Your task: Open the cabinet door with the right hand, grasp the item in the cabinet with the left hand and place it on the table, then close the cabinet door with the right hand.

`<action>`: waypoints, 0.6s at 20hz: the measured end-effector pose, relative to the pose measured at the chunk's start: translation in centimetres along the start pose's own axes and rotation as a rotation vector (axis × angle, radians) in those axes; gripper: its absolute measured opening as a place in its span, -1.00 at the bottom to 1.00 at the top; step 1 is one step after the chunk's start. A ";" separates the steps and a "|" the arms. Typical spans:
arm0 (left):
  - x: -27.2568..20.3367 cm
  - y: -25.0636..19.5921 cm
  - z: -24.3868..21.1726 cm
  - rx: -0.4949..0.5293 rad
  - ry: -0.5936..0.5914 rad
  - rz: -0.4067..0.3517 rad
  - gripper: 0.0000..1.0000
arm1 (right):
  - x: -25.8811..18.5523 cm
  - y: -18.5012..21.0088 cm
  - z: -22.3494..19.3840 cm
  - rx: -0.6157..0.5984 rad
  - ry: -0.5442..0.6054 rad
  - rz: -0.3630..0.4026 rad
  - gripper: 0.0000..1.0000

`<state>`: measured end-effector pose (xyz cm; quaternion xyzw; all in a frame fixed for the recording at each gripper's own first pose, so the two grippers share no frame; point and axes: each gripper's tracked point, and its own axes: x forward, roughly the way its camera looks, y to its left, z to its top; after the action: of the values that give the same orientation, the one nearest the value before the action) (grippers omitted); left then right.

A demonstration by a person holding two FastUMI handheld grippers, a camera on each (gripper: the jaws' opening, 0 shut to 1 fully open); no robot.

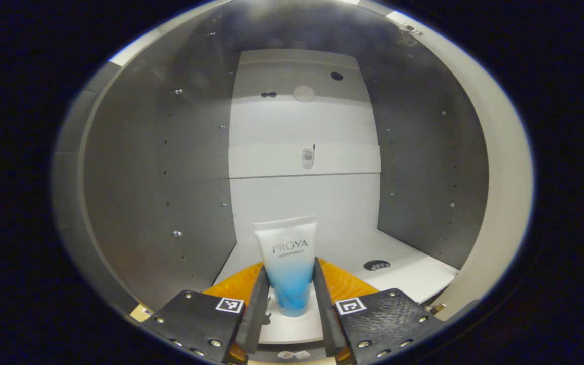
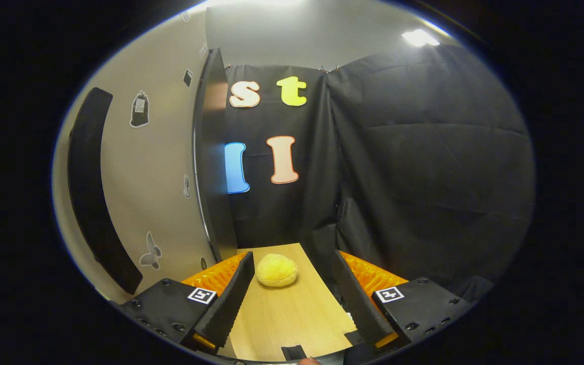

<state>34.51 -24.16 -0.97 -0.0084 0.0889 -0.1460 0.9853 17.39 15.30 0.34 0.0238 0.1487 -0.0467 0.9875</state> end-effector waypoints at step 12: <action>-2.3 0.3 0.4 0.023 -0.083 -0.004 -0.02 | -0.1 1.7 -0.4 -0.013 0.001 0.136 0.96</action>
<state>32.53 -23.21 -0.20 -0.0035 0.0462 -0.1485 0.9878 17.37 16.99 -0.01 0.0275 0.1474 0.0212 0.9885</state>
